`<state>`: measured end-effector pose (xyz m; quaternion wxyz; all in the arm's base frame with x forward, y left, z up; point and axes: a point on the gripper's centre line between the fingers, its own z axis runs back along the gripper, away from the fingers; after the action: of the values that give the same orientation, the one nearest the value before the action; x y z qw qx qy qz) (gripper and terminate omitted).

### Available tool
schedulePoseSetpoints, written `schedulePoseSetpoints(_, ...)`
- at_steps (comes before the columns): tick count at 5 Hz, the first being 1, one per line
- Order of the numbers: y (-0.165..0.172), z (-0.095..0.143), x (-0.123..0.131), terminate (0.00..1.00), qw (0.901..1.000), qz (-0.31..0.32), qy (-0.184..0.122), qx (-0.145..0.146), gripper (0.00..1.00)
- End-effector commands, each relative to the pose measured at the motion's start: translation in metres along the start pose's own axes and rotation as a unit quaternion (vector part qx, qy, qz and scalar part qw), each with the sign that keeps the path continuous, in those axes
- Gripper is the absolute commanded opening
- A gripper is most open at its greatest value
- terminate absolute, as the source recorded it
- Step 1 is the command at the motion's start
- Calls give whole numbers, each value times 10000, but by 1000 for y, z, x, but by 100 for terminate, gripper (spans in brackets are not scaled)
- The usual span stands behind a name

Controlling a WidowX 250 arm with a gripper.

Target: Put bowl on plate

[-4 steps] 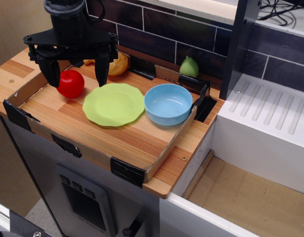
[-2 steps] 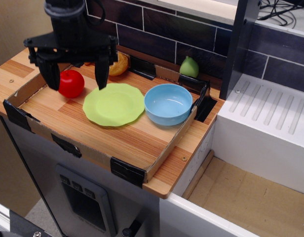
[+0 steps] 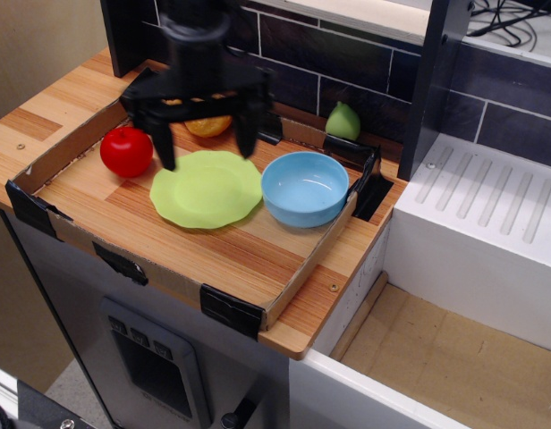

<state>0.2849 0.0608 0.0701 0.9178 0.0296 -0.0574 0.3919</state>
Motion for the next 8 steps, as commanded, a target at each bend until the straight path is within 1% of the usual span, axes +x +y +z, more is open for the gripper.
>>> schedulePoseSetpoints(1, -31, -16, 17, 0, 9980, 11, -275, -575, 100)
schedulePoseSetpoints(2, -37, -31, 11, 0, 9957, 42, -595, -710, 100)
schedulePoseSetpoints(4, -50, -44, -6, 0, 9979, -41, -308, -563, 100)
schedulePoseSetpoints(5, -50, -46, -7, 0, 9981, -31, -294, -532, 0)
schedulePoseSetpoints(6, -48, -43, -6, 0, 9978, 12, -285, -594, 0)
schedulePoseSetpoints(7, -42, -29, -2, 0, 9964, 175, -319, -771, 0)
schedulePoseSetpoints(8, -31, -17, 4, 0, 9956, 351, -234, -842, 0)
